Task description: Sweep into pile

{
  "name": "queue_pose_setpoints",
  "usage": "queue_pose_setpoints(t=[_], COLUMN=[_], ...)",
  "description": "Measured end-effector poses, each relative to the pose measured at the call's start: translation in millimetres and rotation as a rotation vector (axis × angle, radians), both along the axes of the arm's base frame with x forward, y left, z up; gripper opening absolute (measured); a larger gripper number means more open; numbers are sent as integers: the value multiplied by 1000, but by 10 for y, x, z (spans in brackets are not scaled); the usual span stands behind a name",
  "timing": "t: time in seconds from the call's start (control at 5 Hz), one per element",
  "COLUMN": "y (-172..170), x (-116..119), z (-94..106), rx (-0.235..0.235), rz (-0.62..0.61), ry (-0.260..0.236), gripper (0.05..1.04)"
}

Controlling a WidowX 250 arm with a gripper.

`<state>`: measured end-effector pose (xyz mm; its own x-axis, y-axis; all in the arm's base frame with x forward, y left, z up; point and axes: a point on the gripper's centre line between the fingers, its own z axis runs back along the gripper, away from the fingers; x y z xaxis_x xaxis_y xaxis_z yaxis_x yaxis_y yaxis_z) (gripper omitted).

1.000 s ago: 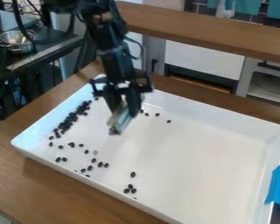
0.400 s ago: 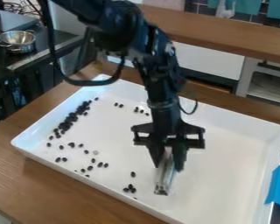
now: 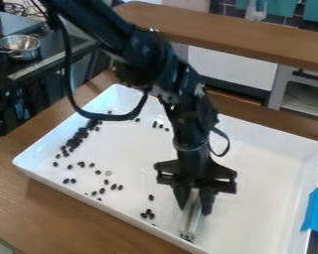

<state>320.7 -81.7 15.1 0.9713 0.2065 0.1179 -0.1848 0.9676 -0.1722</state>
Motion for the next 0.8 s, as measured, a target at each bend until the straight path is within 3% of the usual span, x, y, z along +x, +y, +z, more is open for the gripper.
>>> queue_pose_setpoints(t=[0.2, 0.8], y=[95, 841], x=[21, 11], z=[-16, -53], rx=[12, 68], rz=[4, -4], ry=[-30, -20], gripper=[382, 382])
